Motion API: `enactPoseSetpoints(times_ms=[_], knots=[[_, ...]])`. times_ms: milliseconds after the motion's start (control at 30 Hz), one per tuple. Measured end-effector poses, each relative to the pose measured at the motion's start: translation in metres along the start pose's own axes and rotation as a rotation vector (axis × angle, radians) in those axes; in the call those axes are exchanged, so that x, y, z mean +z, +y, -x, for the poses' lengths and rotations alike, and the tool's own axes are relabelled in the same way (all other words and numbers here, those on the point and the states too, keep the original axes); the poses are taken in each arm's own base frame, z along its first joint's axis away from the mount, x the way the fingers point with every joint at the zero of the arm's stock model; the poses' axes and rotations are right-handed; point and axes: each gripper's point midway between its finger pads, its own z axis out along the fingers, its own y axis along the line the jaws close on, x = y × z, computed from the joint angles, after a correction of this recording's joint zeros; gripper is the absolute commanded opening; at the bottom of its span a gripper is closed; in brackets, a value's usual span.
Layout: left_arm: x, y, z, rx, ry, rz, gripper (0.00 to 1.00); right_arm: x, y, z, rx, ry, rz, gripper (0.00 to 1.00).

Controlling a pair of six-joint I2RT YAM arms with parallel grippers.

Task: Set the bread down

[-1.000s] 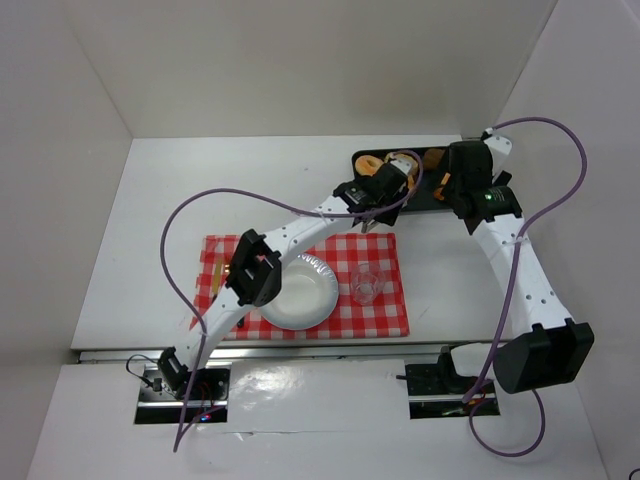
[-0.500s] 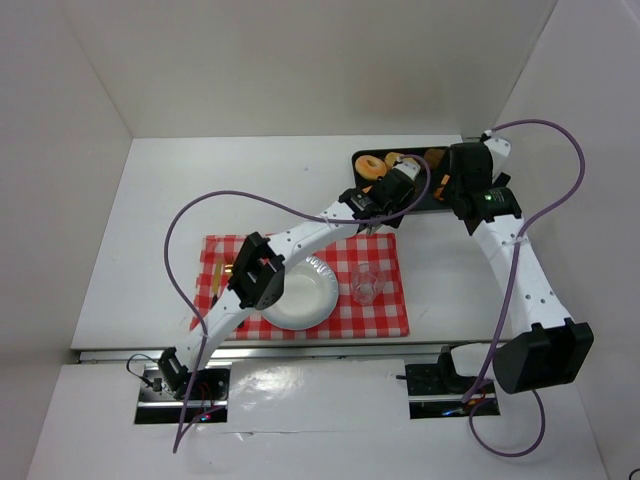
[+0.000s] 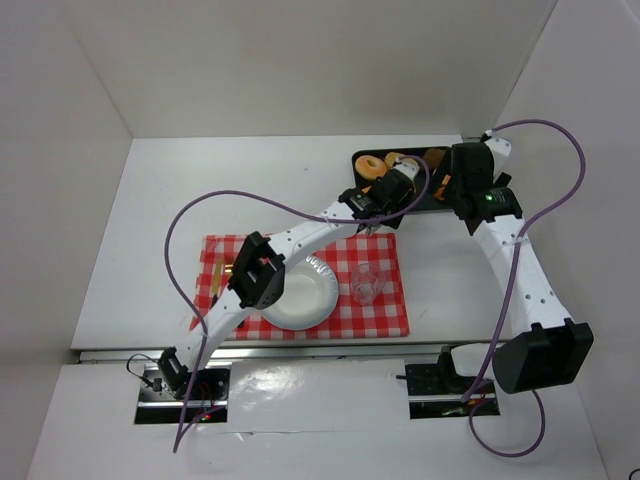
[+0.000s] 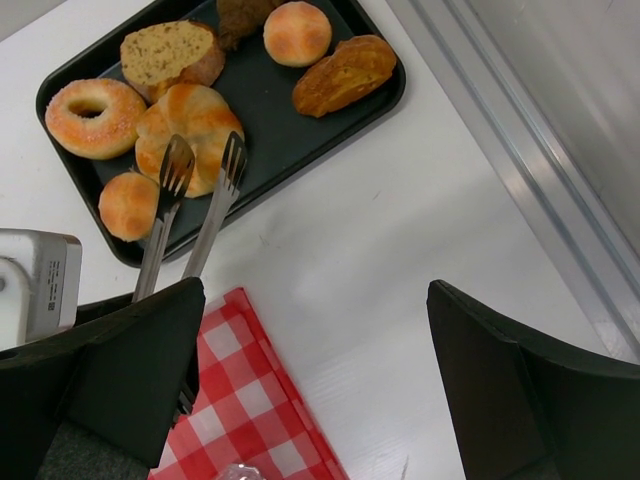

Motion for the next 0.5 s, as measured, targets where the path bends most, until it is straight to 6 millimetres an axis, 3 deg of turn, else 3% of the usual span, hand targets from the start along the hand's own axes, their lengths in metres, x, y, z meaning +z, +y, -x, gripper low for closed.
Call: enactPoseSetpoints(times_ms=[333, 500], knots=[[0.009, 0.002, -0.022, 0.012, 0.05, 0.011, 0.6, 0.001, 0.001, -0.002, -0.002, 0.005, 0.005, 0.99], [0.009, 0.002, -0.022, 0.012, 0.051, 0.012, 0.6, 0.0, 0.001, -0.002, -0.005, 0.007, 0.008, 0.99]])
